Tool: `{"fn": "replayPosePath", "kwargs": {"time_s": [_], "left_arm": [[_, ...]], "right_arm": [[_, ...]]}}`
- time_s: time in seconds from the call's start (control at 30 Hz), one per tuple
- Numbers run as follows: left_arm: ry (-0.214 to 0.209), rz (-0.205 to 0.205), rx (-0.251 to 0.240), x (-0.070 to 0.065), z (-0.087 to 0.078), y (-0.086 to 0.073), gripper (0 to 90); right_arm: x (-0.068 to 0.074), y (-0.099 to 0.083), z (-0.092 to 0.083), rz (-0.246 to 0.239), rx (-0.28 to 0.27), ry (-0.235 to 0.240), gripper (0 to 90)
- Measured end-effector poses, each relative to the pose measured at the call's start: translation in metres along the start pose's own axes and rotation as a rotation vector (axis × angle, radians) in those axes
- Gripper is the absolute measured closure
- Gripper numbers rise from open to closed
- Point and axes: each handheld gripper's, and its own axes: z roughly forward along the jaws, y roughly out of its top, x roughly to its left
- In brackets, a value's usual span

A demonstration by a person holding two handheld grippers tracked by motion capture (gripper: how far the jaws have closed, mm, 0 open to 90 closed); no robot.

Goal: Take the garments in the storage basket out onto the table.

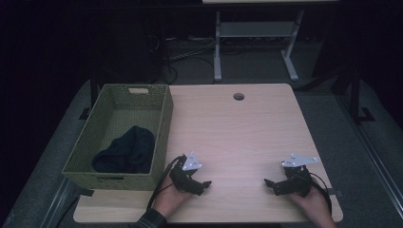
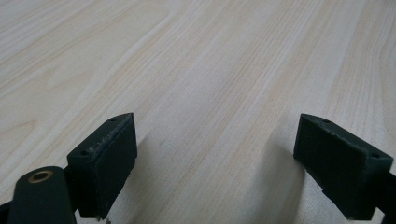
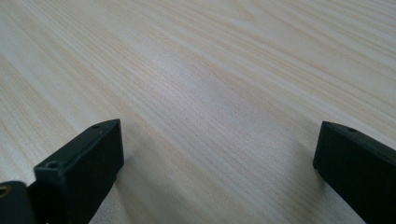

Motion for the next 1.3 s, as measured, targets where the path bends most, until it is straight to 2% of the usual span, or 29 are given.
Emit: {"fn": "replayPosePath", "kwargs": {"time_s": [0.47, 0.9, 1.17, 1.23, 1.3], "left_arm": [[0.002, -0.007, -0.006, -0.001, 0.000, 0.000, 13.2], [-0.008, -0.007, 0.027, 0.000, -0.003, 0.010, 13.6], [0.014, 0.003, 0.050, 0.003, -0.009, 0.015, 13.8], [0.019, 0.000, 0.048, 0.006, -0.011, 0.015, 13.9], [0.007, -0.025, 0.041, 0.008, -0.013, 0.016, 13.9]], "right_arm": [[0.000, 0.000, 0.000, 0.004, 0.002, 0.000, 1.4], [0.000, 0.000, 0.000, 0.005, 0.002, 0.000, 1.3], [0.000, 0.000, 0.000, 0.004, 0.002, 0.000, 1.3], [0.000, 0.000, 0.000, 0.004, 0.002, 0.000, 1.3], [0.000, 0.000, 0.000, 0.005, 0.002, 0.000, 1.3]]}}
